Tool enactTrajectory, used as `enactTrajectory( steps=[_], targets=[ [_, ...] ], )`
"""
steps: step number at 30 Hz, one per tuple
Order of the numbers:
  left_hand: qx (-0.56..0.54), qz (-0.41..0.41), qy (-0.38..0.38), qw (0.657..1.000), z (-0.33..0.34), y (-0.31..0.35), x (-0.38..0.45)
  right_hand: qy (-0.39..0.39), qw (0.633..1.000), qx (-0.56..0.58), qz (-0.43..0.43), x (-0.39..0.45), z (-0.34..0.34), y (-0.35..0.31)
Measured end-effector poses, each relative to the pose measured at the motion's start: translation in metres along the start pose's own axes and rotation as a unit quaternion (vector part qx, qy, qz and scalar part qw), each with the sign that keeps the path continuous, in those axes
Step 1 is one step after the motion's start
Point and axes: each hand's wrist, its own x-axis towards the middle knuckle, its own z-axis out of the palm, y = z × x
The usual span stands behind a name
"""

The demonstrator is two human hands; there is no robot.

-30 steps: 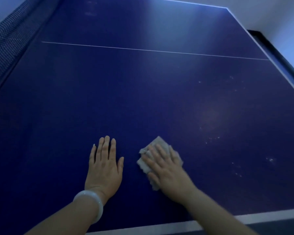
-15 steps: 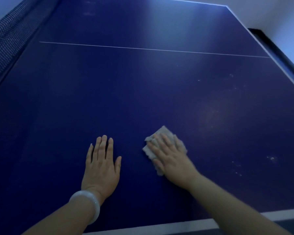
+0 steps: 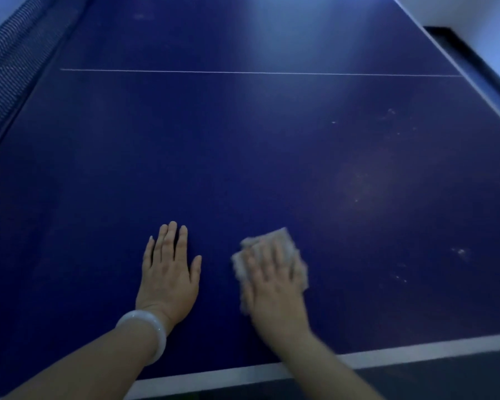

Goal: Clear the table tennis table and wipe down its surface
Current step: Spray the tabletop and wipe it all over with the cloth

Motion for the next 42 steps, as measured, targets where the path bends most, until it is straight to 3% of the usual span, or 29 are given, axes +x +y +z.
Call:
enactTrajectory(
  steps=[2,4,5,7,9,15,22,27,30,36,38,40,42],
  targets=[
    [-0.011,-0.001,0.003,1.000,0.000,0.000,0.000,0.023,0.997,0.009,-0.078,-0.027,0.002,-0.004],
    [-0.014,-0.001,0.002,1.000,0.000,0.000,0.000,0.040,0.994,-0.044,-0.096,-0.047,0.002,0.031],
    [-0.012,0.000,0.002,1.000,0.001,0.000,0.000,0.031,0.996,-0.059,-0.056,-0.055,0.000,0.055],
    [-0.007,0.002,-0.002,1.000,0.000,0.000,0.000,0.027,0.993,-0.030,0.108,-0.071,-0.008,0.096],
    [-0.006,0.003,0.002,1.000,0.000,0.000,0.000,0.008,0.969,0.024,0.244,-0.084,-0.013,0.107],
    [-0.019,0.013,0.005,1.000,0.002,-0.002,-0.001,0.017,0.956,0.065,0.285,-0.091,-0.013,0.100],
    [-0.101,0.020,-0.011,0.995,-0.008,0.013,0.000,0.023,0.959,0.043,0.277,-0.095,-0.007,0.103],
    [-0.144,0.145,-0.007,0.979,-0.011,0.108,-0.006,0.026,0.963,0.031,0.265,-0.095,-0.007,0.104],
    [-0.123,0.098,-0.033,0.987,0.001,0.170,-0.004,0.027,0.969,0.035,0.243,-0.095,-0.006,0.108],
    [-0.015,0.025,-0.021,0.999,0.024,0.202,-0.010,0.012,0.999,0.024,0.023,-0.135,-0.002,0.177],
    [-0.007,0.022,-0.020,1.000,0.026,0.203,-0.009,0.008,0.997,0.001,0.072,-0.150,-0.008,0.221],
    [0.000,0.017,-0.017,1.000,0.027,0.204,-0.009,0.008,0.978,0.010,0.209,-0.158,-0.015,0.260],
    [0.003,0.012,-0.020,1.000,0.027,0.206,-0.009,-0.016,0.933,0.046,0.356,-0.155,-0.014,0.274]
  ],
)
